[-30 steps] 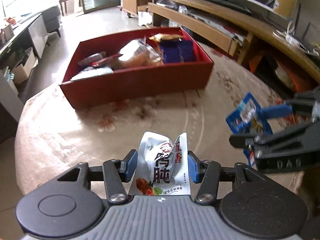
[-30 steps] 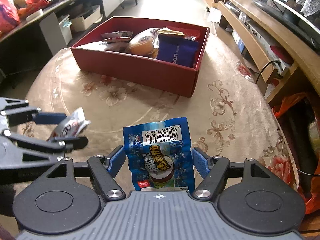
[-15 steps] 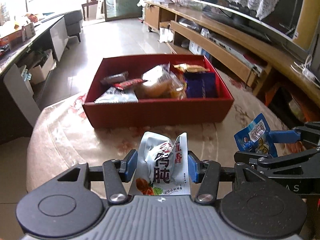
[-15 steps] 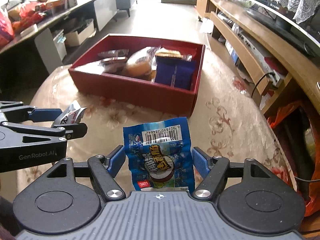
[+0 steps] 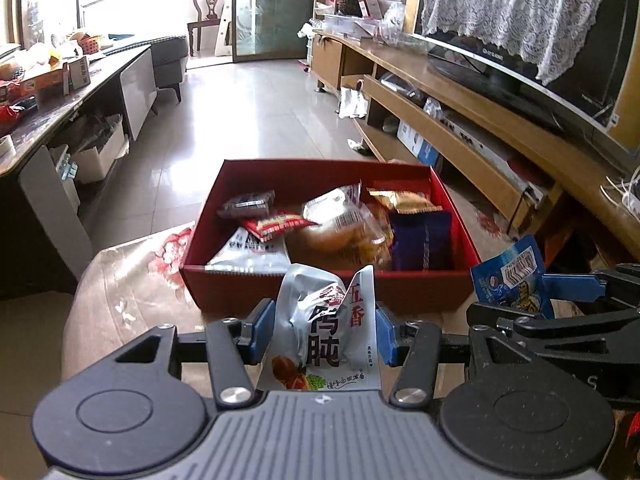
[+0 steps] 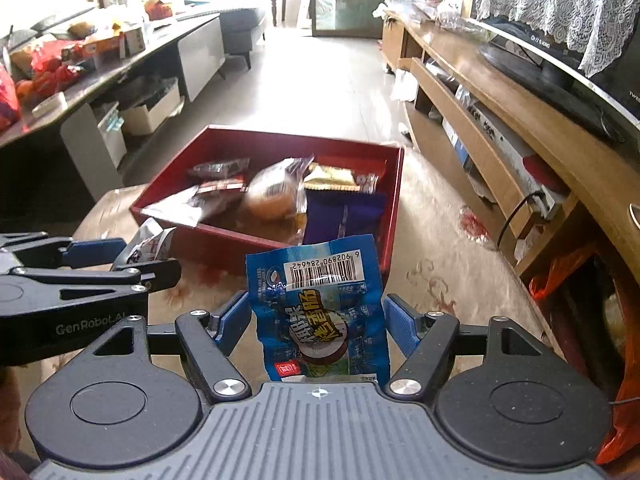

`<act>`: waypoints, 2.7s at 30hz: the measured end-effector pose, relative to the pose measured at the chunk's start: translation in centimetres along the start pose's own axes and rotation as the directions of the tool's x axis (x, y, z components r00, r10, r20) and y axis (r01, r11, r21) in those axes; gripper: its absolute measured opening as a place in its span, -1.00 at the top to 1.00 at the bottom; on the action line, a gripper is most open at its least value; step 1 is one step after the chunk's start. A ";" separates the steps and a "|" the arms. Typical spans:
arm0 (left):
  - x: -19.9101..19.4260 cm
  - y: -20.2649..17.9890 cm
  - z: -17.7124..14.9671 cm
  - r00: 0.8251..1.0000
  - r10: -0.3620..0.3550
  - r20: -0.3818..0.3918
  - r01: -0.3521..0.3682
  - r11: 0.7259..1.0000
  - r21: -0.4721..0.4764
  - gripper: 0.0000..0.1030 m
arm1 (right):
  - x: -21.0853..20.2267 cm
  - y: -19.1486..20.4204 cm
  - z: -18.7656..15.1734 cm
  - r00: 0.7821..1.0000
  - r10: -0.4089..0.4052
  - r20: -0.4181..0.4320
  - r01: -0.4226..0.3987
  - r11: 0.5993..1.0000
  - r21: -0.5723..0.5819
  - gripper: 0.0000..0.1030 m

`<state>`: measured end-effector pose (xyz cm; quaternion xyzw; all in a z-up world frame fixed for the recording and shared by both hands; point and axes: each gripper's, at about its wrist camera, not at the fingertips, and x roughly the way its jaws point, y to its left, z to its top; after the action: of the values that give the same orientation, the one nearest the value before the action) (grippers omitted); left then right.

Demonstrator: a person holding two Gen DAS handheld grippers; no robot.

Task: Organize snacks
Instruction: 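Carry the white pack with left tool while right tool carries the blue pack to the box, then lower the white pack with left tool while right tool lowers the blue pack into the box, then open both tools to release the packs inside the box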

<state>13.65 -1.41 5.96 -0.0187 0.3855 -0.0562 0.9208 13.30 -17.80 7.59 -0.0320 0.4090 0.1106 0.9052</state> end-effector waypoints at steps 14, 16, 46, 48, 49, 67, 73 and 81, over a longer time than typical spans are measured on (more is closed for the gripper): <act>2.0 -0.1 3.9 0.997 0.046 0.057 -0.045 0.999 -0.017 0.02 | 1.6 -0.9 3.4 0.999 0.002 0.049 -0.005 0.998 0.056 -0.51; 2.3 -0.2 4.3 0.996 0.054 0.064 -0.053 0.998 -0.015 0.02 | 1.8 -1.1 3.7 0.999 0.002 0.052 -0.005 0.998 0.063 -0.51; 10.6 0.0 7.0 0.989 0.150 -0.014 -0.150 0.989 -0.011 0.02 | 9.1 -2.8 6.1 1.000 0.004 -0.002 -0.003 0.993 0.120 -0.51; 11.0 0.1 6.9 0.988 0.153 -0.024 -0.154 0.988 -0.010 0.01 | 9.6 -2.7 6.0 1.000 0.006 -0.009 -0.005 0.993 0.122 -0.51; 11.2 0.2 6.9 0.987 0.156 -0.030 -0.156 0.988 -0.012 0.01 | 9.8 -2.7 6.0 1.000 0.007 -0.010 -0.006 0.992 0.124 -0.51; 11.0 1.4 7.0 0.981 0.183 -0.067 -0.185 0.982 -0.037 -0.21 | 9.7 -2.6 6.4 1.000 -0.009 0.012 0.007 0.991 0.130 -0.63; 9.6 2.2 6.4 0.983 0.165 -0.078 -0.171 0.983 -0.070 -0.28 | 8.6 -2.7 6.4 0.999 -0.035 0.020 0.032 0.991 0.127 -0.64; 6.1 2.3 4.2 0.986 0.152 -0.066 -0.157 0.985 -0.075 -0.57 | 5.4 -1.7 5.2 0.998 -0.048 0.029 0.045 0.993 0.109 -0.66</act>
<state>21.09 0.08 4.43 -0.0237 0.4150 0.0304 0.9090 20.99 -17.73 6.98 0.0092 0.3990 0.0678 0.9144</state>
